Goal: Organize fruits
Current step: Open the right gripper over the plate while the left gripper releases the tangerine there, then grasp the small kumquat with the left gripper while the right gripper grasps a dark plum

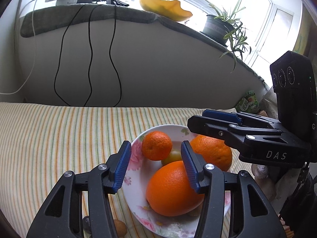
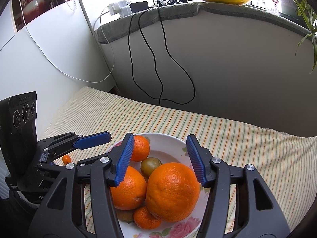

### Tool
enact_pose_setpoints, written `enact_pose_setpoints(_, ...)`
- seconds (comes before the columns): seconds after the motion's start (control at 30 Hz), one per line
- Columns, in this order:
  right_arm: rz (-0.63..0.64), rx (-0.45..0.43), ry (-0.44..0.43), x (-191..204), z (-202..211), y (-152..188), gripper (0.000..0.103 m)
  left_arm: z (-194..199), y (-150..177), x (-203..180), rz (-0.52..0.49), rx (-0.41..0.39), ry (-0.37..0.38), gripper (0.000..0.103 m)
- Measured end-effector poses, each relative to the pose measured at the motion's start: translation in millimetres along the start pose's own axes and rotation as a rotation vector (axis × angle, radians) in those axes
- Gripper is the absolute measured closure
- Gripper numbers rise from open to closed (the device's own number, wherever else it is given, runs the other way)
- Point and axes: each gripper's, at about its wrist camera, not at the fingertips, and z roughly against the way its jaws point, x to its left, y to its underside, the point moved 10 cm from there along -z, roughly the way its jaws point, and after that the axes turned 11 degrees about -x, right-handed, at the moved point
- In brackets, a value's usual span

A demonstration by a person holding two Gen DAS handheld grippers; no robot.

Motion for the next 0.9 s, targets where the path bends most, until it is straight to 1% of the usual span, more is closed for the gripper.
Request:
enact_pose_setpoints(0.2,-0.002,-0.015,0.003,2,9,-1,0.045,10,0,0,-0.003,-0.011,-0.008,0.052)
enact_pose_setpoints(0.4,0.013,-0.033,-0.004,14,21,-1,0.045,31,-1,7,-0.009,-0.033,-0.031,0.052)
enact_pose_setpoints(0.7,0.064,-0.048,-0.055,56,38,3,0.045,69,3,39,0.003,-0.064,-0.104,0.052)
enact_pose_setpoints(0.9,0.103,-0.027,-0.112,90,39,19,0.045,96,12,71,0.029,-0.077,-0.171,0.052)
